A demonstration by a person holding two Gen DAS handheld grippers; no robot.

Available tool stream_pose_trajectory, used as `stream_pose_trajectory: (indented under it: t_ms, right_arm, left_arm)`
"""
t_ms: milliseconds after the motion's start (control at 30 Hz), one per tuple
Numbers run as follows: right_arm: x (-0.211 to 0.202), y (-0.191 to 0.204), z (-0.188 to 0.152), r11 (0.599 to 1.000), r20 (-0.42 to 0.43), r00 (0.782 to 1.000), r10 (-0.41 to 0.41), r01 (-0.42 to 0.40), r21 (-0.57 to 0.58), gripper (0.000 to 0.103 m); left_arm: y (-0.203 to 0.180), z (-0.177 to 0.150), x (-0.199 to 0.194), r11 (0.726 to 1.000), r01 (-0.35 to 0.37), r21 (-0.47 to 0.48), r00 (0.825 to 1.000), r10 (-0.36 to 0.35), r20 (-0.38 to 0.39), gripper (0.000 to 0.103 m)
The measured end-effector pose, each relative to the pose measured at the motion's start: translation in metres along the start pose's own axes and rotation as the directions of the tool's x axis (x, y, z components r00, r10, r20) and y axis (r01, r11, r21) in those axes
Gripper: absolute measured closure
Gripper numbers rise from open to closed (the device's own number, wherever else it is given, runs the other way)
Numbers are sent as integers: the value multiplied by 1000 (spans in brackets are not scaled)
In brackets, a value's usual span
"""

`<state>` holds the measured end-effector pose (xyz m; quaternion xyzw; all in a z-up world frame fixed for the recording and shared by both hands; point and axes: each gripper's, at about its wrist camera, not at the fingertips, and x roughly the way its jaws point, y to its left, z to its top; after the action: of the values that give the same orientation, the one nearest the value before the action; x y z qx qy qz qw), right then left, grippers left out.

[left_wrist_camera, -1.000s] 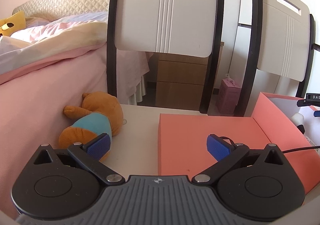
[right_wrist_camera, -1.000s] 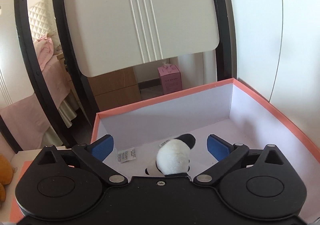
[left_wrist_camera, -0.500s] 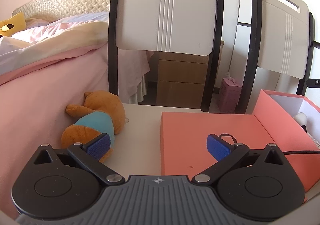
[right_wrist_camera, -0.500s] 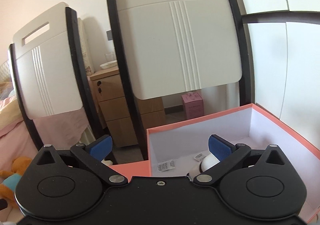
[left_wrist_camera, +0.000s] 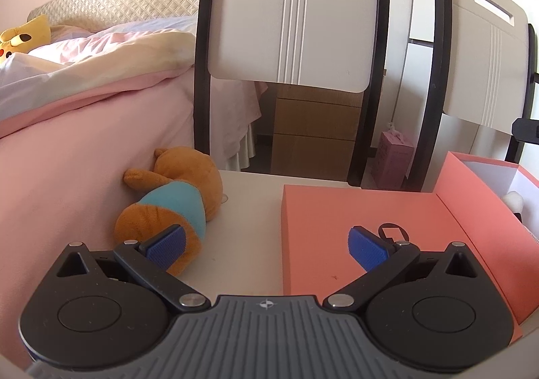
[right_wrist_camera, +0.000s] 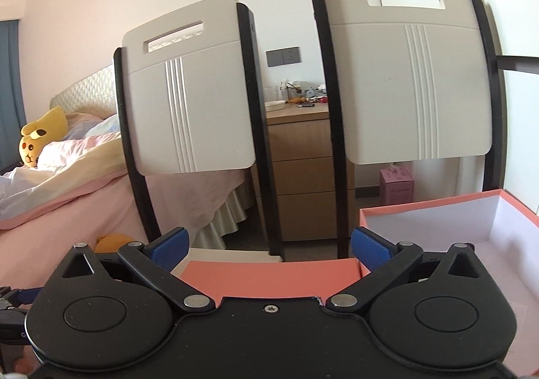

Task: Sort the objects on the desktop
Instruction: 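Withdraw the right gripper from the shoebox back toward the teddy bear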

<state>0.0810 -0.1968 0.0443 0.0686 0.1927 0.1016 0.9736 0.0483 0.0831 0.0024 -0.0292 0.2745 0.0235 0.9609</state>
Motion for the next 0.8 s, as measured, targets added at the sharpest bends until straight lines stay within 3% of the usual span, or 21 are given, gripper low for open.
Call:
stream_pose_trajectory:
  t_ms: [433, 667, 800]
  right_arm:
    - [-4, 41, -33, 993, 11, 993, 115, -115, -4, 1]
    - [5, 34, -58, 995, -68, 993, 101, -99, 29, 1]
    - [5, 31, -61, 994, -70, 992, 101, -98, 45, 1]
  left_arm:
    - [15, -13, -7, 1000, -8, -19, 1000, 7, -11, 0]
    - [29, -22, -9, 999, -20, -46, 999, 19, -28, 0]
    - [31, -23, -10, 998, -16, -54, 999, 14, -31, 0]
